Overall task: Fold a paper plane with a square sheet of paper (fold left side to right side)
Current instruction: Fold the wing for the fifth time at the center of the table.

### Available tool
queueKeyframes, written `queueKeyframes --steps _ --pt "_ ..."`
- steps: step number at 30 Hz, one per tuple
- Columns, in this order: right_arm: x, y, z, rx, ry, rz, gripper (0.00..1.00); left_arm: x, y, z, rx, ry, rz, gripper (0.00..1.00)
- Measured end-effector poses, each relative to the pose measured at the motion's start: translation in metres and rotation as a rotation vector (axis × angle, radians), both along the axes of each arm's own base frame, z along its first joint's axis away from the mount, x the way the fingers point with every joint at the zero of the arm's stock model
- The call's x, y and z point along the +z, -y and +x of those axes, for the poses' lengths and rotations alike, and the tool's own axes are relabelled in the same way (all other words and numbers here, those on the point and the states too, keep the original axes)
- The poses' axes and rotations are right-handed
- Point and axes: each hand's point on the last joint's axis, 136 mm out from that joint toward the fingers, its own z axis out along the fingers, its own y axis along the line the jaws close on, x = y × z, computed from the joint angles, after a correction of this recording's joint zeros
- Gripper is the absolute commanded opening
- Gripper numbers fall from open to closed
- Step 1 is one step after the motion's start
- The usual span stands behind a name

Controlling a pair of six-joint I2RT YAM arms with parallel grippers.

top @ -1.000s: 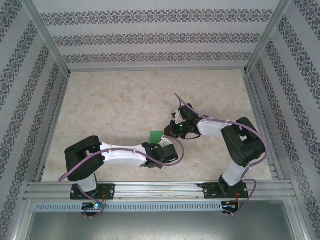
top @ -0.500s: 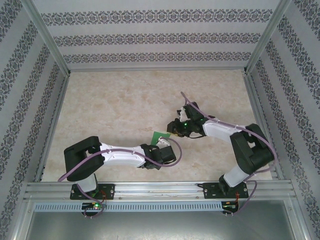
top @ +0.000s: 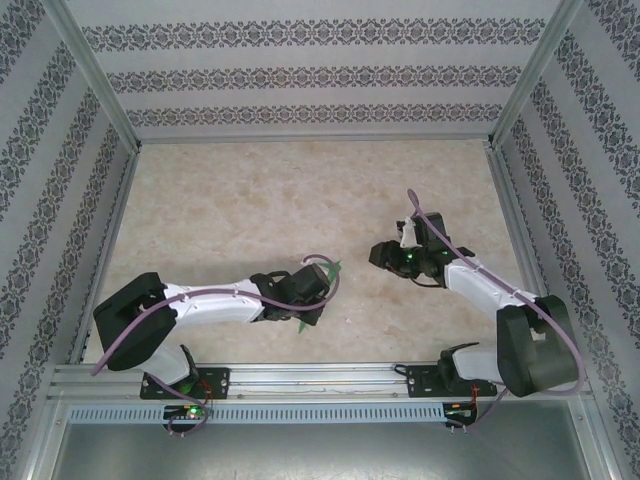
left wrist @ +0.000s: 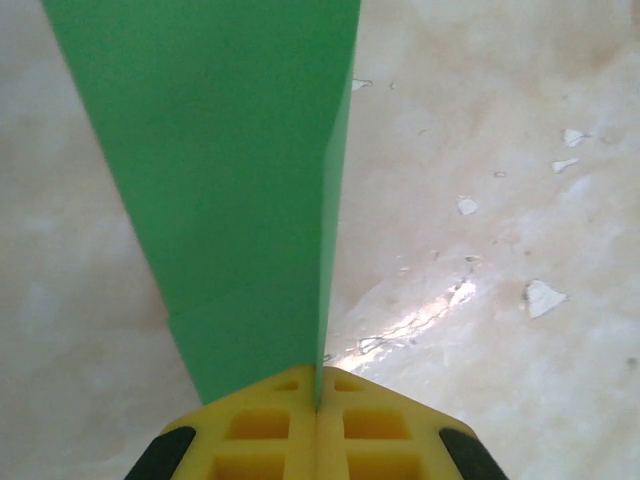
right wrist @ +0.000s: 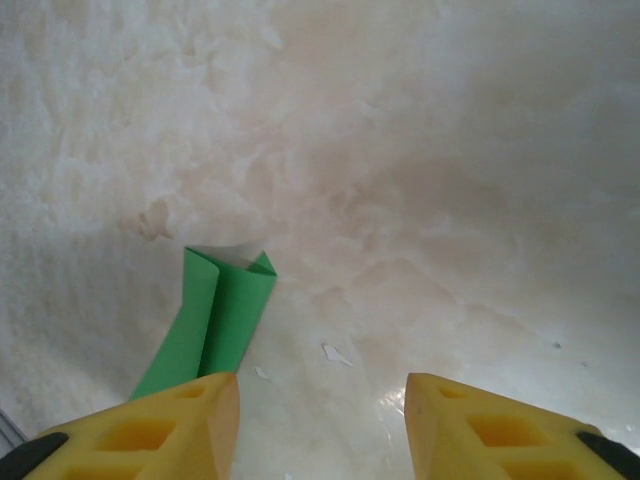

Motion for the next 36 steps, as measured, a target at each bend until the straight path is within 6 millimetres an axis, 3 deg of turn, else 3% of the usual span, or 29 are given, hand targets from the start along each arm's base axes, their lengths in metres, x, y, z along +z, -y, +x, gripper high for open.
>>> queueKeyframes --steps 12,29,36 --pt "-0.011 0.004 -0.018 0.039 0.020 -0.003 0.55 0.013 0.027 0.008 0.011 -0.174 -0.277 0.02" --pt "-0.007 -0.006 -0.017 0.041 0.052 0.090 0.55 -0.008 0.038 0.022 0.160 -0.377 -0.525 0.01" --pt "-0.007 -0.021 -0.018 0.053 0.039 0.123 0.53 -0.003 0.044 0.030 0.194 -0.406 -0.626 0.00"
